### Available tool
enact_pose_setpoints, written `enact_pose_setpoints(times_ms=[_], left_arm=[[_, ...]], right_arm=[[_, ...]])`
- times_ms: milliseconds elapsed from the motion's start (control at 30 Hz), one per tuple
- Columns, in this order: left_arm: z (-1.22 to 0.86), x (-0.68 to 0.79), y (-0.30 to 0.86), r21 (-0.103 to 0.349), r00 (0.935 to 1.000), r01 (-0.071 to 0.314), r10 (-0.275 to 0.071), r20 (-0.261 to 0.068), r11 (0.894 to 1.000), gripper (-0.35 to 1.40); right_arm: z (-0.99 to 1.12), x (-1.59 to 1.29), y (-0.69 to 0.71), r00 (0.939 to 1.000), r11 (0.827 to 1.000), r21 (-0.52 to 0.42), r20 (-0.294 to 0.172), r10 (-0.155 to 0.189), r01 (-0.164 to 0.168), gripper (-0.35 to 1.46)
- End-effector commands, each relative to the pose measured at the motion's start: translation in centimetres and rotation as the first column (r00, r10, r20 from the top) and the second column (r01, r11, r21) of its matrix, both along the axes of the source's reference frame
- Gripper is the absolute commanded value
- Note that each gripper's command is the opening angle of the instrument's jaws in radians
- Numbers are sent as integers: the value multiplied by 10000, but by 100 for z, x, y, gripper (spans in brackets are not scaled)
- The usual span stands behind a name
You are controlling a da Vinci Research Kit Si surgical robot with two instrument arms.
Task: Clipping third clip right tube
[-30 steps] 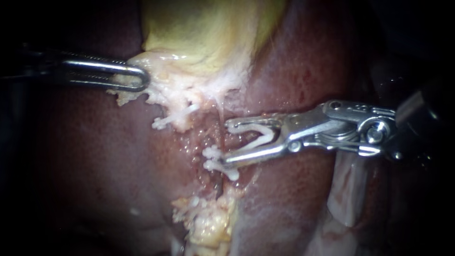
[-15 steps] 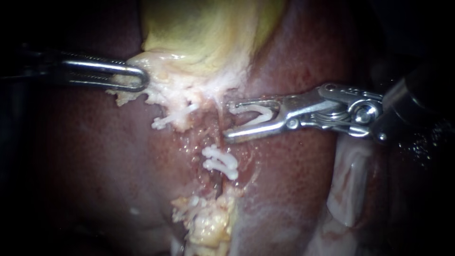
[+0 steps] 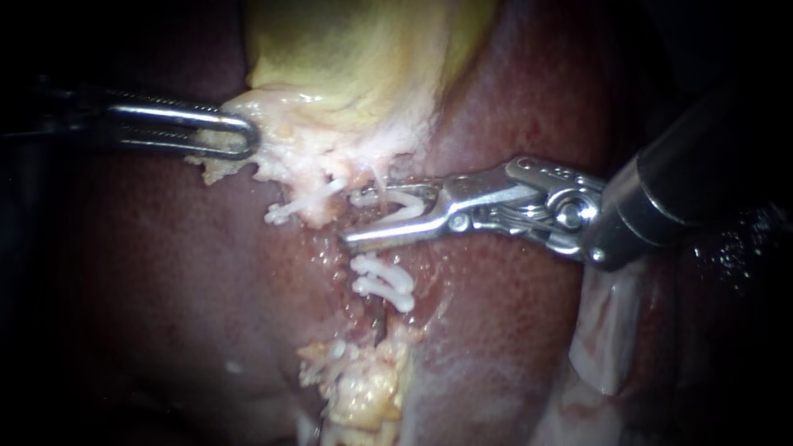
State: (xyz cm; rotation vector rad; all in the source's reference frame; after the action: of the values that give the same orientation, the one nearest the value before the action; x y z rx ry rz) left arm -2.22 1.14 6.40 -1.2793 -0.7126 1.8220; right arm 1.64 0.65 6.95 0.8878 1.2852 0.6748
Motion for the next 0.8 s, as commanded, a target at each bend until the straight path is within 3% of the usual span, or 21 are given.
enact_pose_setpoints(times_ms=[33,433,600,800], left_arm=[[0,0,0,-1,10000,1,-1,-1,10000,-35],[0,0,0,-1,10000,-2,2,0,10000,-35],[1,0,0,-1,10000,-2,2,1,10000,-35],[0,0,0,0,10000,-2,2,1,10000,-35]], right_arm=[[-4,0,0,10000,10000,17,-54,-68,68,49],[-45,-1,-2,9956,9974,267,-667,-656,675,42],[-51,-1,0,9957,9974,295,-669,-638,659,35],[-51,-2,2,9957,9974,301,-671,-637,658,6]])
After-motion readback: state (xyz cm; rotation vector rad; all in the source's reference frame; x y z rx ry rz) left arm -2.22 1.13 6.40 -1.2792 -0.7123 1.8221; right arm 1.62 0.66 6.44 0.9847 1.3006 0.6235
